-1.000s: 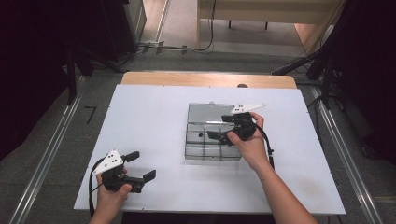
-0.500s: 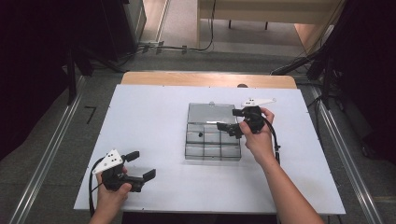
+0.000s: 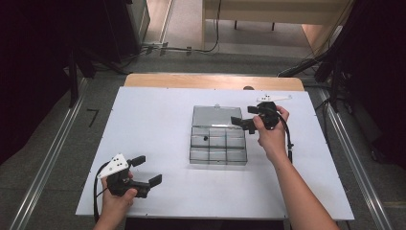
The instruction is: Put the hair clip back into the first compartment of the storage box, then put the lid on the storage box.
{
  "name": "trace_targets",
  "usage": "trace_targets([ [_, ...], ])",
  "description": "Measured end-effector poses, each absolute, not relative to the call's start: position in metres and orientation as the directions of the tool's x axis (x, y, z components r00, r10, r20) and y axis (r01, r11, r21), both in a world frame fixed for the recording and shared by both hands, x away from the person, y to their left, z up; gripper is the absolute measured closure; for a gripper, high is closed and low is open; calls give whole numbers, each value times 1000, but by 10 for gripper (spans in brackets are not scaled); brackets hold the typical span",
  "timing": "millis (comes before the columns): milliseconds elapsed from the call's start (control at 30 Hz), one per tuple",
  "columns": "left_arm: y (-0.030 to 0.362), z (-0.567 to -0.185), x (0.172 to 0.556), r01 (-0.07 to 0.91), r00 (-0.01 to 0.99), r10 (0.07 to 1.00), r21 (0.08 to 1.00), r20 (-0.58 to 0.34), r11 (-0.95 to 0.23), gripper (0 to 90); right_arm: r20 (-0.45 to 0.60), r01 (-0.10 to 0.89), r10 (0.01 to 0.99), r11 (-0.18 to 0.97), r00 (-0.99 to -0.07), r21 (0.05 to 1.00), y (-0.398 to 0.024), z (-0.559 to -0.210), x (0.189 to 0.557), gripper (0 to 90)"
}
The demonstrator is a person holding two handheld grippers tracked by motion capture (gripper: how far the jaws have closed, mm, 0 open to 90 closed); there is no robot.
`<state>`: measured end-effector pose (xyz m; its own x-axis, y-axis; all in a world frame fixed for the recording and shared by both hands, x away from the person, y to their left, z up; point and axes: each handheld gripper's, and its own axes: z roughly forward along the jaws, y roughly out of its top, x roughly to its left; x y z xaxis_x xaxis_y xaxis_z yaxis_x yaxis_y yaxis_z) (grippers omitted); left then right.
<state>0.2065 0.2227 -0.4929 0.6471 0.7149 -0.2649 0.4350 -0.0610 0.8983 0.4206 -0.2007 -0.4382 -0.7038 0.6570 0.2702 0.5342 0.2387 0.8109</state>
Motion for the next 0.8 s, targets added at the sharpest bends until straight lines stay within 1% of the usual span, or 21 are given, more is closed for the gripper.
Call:
trace_targets([
  [233,217,-490,210,433,645,722,898,-250,-76,0,301,566,679,202,-669,799,-209,-447,430,0],
  [367,211,-489,213,433,649,720,898,-247,-82,0,283,562,684,222,-672,797,-208,-451,433,0],
  [500,206,-482,218,423,654,718,902,-238,-86,0,298,573,693,201,-657,794,-210,-455,438,0],
  [667,202,-473,228,415,660,715,905,-231,-91,0,319,580,697,170,-642,797,-211,-454,444,0],
  [800,198,-467,241,415,656,719,905,-228,-92,0,313,582,702,176,-639,794,-210,-453,448,0],
])
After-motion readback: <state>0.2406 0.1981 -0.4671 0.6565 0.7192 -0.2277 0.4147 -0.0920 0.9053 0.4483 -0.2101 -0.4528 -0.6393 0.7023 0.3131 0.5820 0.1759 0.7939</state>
